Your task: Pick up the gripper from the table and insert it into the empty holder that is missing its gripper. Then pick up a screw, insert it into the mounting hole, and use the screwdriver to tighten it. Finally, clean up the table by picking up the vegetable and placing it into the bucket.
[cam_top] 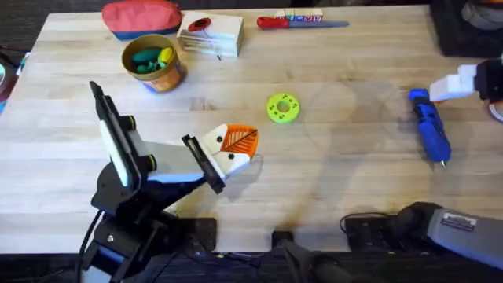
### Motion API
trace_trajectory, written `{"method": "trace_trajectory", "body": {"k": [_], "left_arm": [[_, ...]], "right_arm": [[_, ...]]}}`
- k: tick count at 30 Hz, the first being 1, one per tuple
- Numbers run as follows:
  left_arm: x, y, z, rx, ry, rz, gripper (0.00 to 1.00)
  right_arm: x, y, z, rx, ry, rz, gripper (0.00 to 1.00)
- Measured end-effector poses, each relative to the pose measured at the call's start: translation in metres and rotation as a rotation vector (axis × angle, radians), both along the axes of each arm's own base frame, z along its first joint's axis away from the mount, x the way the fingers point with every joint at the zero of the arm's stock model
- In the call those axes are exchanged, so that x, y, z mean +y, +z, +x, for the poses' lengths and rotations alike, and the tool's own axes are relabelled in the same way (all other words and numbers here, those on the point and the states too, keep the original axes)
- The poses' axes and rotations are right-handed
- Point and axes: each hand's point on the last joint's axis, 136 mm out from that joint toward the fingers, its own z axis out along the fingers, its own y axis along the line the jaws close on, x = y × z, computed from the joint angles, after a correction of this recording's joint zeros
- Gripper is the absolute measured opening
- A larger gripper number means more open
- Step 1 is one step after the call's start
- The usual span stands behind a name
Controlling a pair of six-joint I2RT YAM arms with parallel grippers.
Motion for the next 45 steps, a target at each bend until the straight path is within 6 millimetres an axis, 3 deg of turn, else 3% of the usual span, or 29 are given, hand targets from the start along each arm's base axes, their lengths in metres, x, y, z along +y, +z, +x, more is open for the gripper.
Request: {"method": "trace_trajectory", "body": {"k": [7,17,25,35,39,45], "left_arm": [[0.000,0.000,0.000,0.000,0.000,0.000,0.017],[0.000,0.000,0.000,0.000,0.000,0.000,0.017],[0.000,0.000,0.000,0.000,0.000,0.000,0.017],[0.000,0.000,0.000,0.000,0.000,0.000,0.017],[0.000,0.000,0.000,0.000,0.000,0.000,0.017],[0.000,0.000,0.000,0.000,0.000,0.000,0.017]], "right_arm": [[-0.020,-0.052,0.003,0.158,0.107,0.042,0.994],[-0.020,-0.104,0.018,0.228,0.211,0.120,0.993],[-0.016,-0.109,0.040,0.138,0.234,0.151,0.992],[-0.008,-0.116,0.036,0.156,0.240,0.205,0.944],[-0.010,-0.116,0.037,0.153,0.241,0.197,0.860],[-0.011,-0.116,0.039,0.145,0.247,0.192,0.523]]}}
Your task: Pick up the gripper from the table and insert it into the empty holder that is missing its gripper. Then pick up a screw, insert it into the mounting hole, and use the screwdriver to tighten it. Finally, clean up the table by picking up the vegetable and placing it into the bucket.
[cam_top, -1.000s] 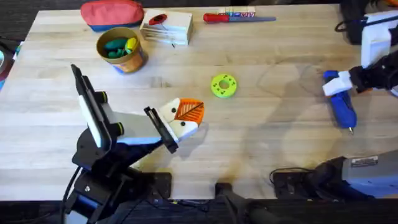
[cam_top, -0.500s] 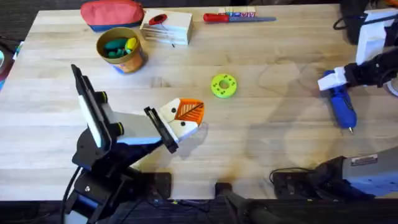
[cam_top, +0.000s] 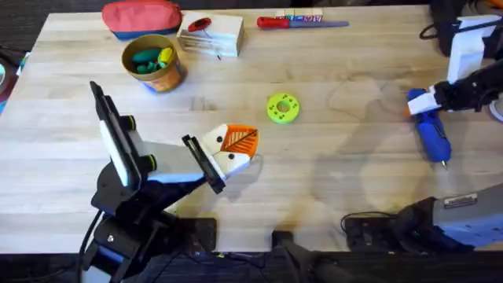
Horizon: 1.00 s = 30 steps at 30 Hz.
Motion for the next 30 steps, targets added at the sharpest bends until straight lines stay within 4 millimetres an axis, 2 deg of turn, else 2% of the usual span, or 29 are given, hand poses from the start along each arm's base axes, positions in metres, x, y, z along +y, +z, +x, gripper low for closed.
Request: {"method": "trace_trajectory", "body": {"k": [1,3,5,6,14,18,22,27,30], "left_arm": [[0.000,0.000,0.000,0.000,0.000,0.000,0.017],[0.000,0.000,0.000,0.000,0.000,0.000,0.017],[0.000,0.000,0.000,0.000,0.000,0.000,0.017],[0.000,0.000,0.000,0.000,0.000,0.000,0.017],[0.000,0.000,0.000,0.000,0.000,0.000,0.017],[0.000,0.000,0.000,0.000,0.000,0.000,0.017],[0.000,0.000,0.000,-0.001,0.000,0.000,0.017],[0.000,0.000,0.000,0.000,0.000,0.000,0.017],[0.000,0.000,0.000,0.000,0.000,0.000,0.017]], "right_arm": [[0.000,0.000,0.000,-0.001,0.001,-0.001,0.474],[-0.001,0.000,0.001,-0.005,0.004,-0.004,0.294],[-0.001,0.000,0.001,-0.003,0.010,-0.007,0.062],[0.000,0.000,0.000,-0.001,0.006,-0.002,0.023],[0.005,0.000,-0.008,0.036,-0.017,0.024,0.017],[0.005,0.010,-0.008,0.047,-0.084,0.037,0.017],[0.003,0.041,0.004,-0.037,-0.135,0.000,0.016],[0.010,0.114,0.022,-0.274,-0.175,-0.086,0.016],[0.022,0.160,0.026,-0.417,-0.183,-0.118,0.015]]}}
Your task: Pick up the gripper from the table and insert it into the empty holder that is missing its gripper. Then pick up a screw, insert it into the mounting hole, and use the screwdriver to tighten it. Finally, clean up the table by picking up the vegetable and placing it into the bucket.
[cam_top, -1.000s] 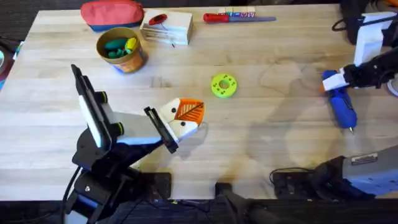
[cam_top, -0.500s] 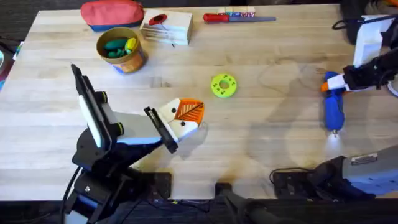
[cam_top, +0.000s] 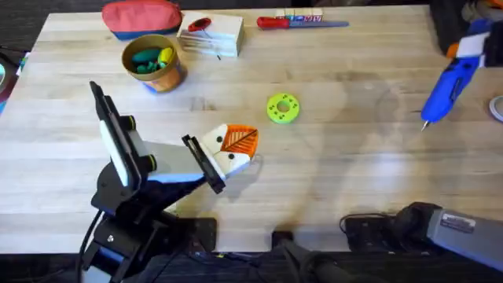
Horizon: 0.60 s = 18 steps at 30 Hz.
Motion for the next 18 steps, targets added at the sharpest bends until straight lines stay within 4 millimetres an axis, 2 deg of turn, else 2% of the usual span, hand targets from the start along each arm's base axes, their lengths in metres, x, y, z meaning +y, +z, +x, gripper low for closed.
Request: {"method": "trace_trajectory", "body": {"k": [2,5,8,11,15,18], "left_arm": [[0.000,0.000,0.000,0.000,0.000,0.000,0.017],[0.000,0.000,0.000,0.000,0.000,0.000,0.017],[0.000,0.000,0.000,0.003,0.000,-0.002,0.017],[0.000,0.000,0.000,0.026,0.002,-0.018,0.017],[0.000,0.000,0.000,0.053,0.003,-0.036,0.017],[0.000,0.000,0.000,0.063,0.004,-0.043,0.017]], "right_arm": [[0.014,0.026,-0.001,-0.076,0.014,-0.015,0.014],[0.041,0.053,-0.004,-0.166,0.065,-0.014,0.013],[0.073,0.082,-0.003,-0.278,0.134,0.016,0.013],[0.108,0.121,-0.002,-0.445,0.214,0.046,0.012],[0.158,0.167,-0.020,-0.678,0.335,0.099,0.011],[0.193,0.187,-0.039,-0.838,0.436,0.166,0.010]]}}
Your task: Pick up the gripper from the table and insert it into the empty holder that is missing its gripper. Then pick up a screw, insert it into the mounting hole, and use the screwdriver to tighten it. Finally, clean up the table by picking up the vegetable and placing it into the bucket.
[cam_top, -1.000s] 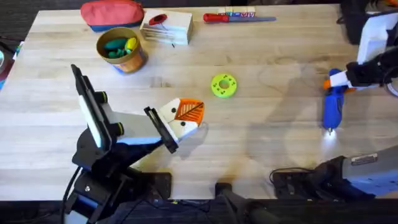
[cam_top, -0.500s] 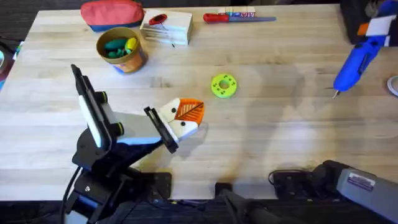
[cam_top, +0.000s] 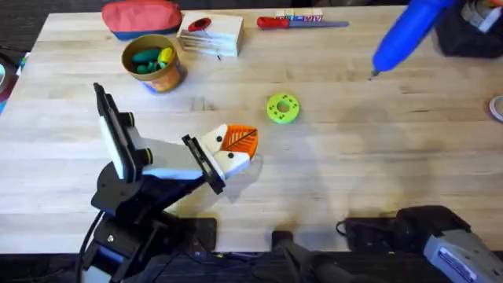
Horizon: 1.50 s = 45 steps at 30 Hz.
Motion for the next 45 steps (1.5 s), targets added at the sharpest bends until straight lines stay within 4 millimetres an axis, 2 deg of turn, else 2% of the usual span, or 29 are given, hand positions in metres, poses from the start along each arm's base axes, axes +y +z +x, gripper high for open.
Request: {"method": "trace_trajectory", "body": {"k": [5,13,16,21,27,32,38,45], "left_arm": [[0.000,0.000,0.000,0.006,0.001,-0.004,0.017],[0.000,0.000,0.000,0.007,0.000,-0.004,0.017],[0.000,0.000,0.000,0.006,0.001,-0.004,0.017],[0.000,0.000,0.000,0.006,0.000,-0.004,0.017],[0.000,0.000,0.000,0.006,0.000,-0.004,0.017],[0.000,0.000,0.000,0.006,0.000,-0.004,0.017],[0.000,0.000,0.000,0.006,0.000,-0.004,0.017],[0.000,0.000,0.000,0.005,0.000,-0.004,0.017]], "right_arm": [[0.056,0.008,-0.025,-0.177,0.209,0.127,0.009],[0.154,-0.020,-0.057,-0.211,0.565,0.276,0.009],[0.181,-0.017,-0.066,-0.229,0.657,0.302,0.009],[0.214,-0.014,-0.069,-0.269,0.739,0.340,0.009],[0.230,-0.016,-0.059,-0.307,0.756,0.363,0.009],[0.237,-0.027,-0.059,-0.267,0.784,0.350,0.009],[0.240,-0.031,-0.059,-0.223,0.800,0.382,0.009],[0.251,-0.049,-0.056,-0.150,0.810,0.392,0.009]]}}
